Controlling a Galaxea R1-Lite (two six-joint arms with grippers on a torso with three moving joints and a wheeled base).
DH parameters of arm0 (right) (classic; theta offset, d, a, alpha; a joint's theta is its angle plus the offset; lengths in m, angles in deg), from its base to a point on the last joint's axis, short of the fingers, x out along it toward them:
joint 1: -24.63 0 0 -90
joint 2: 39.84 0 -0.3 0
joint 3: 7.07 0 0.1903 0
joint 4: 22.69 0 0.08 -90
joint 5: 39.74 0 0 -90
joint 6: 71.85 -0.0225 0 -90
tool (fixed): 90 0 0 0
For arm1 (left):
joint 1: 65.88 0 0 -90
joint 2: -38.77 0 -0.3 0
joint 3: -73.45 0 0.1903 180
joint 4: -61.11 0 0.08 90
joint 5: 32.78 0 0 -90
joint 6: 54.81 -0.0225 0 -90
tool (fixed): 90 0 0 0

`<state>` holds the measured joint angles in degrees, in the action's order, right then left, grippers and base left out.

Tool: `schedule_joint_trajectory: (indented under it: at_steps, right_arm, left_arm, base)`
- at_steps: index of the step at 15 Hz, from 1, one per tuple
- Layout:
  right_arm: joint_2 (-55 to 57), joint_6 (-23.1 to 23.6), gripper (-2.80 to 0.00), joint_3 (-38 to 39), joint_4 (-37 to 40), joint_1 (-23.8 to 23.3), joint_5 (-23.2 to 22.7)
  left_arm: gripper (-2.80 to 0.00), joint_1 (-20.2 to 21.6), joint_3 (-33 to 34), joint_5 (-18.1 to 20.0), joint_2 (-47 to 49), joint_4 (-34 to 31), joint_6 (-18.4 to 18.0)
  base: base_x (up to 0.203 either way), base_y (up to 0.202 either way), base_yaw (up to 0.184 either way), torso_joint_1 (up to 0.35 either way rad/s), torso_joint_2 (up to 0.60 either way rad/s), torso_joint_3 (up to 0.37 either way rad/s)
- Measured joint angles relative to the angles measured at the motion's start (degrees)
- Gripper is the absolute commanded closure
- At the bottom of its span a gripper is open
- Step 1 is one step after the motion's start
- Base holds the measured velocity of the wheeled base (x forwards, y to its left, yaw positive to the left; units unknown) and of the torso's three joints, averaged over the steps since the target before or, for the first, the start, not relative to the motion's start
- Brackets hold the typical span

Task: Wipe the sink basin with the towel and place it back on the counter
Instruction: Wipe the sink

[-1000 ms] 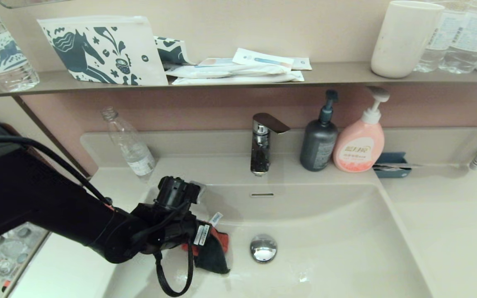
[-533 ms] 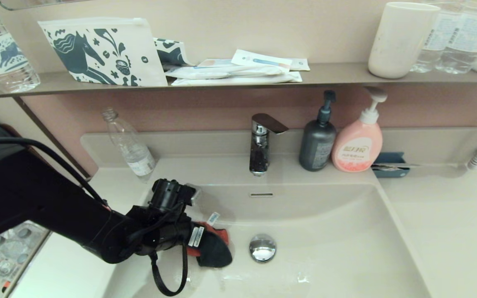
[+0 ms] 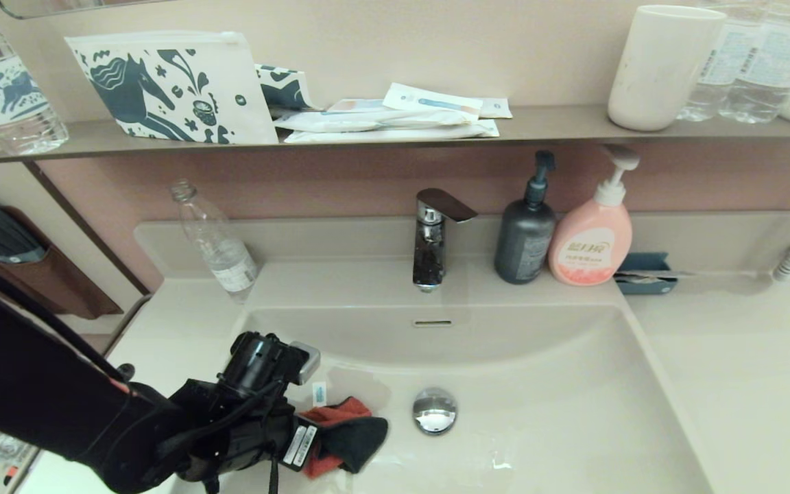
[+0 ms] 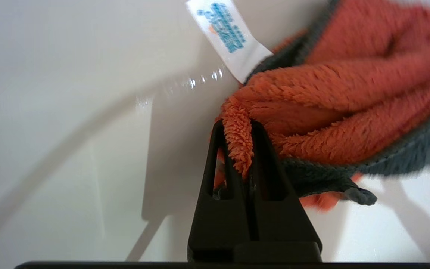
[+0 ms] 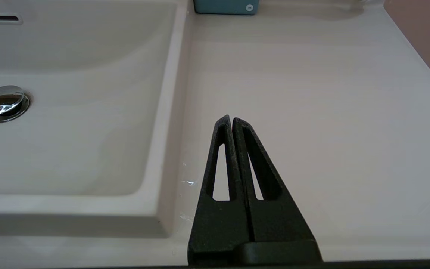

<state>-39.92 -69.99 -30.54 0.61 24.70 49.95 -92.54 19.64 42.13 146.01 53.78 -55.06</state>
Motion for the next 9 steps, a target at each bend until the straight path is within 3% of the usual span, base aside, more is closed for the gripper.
schedule_joint_trajectory:
  at_steps: [3,6,9]
  right_arm:
    - [0.0,0.0,0.0,0.0,0.0,0.0,0.0]
    - [0.0,0.0,0.0,0.0,0.0,0.0,0.0]
    - [0.0,0.0,0.0,0.0,0.0,0.0,0.0]
  left_arm:
    - [0.0,-2.8,2.8,-2.4,-2.9,-4.7,2.8]
    - [0.0,-3.7,3.8,-3.1,-7.4,-11.4,2.9]
    - [0.0,-3.7,0.4,-5.1,-14.5,-20.1,2.7]
  base:
    - [0.0,0.0,0.0,0.0,0.0,0.0]
    - [0.0,0.0,0.0,0.0,0.0,0.0]
    - [0.0,0.0,0.0,0.0,0.0,0.0]
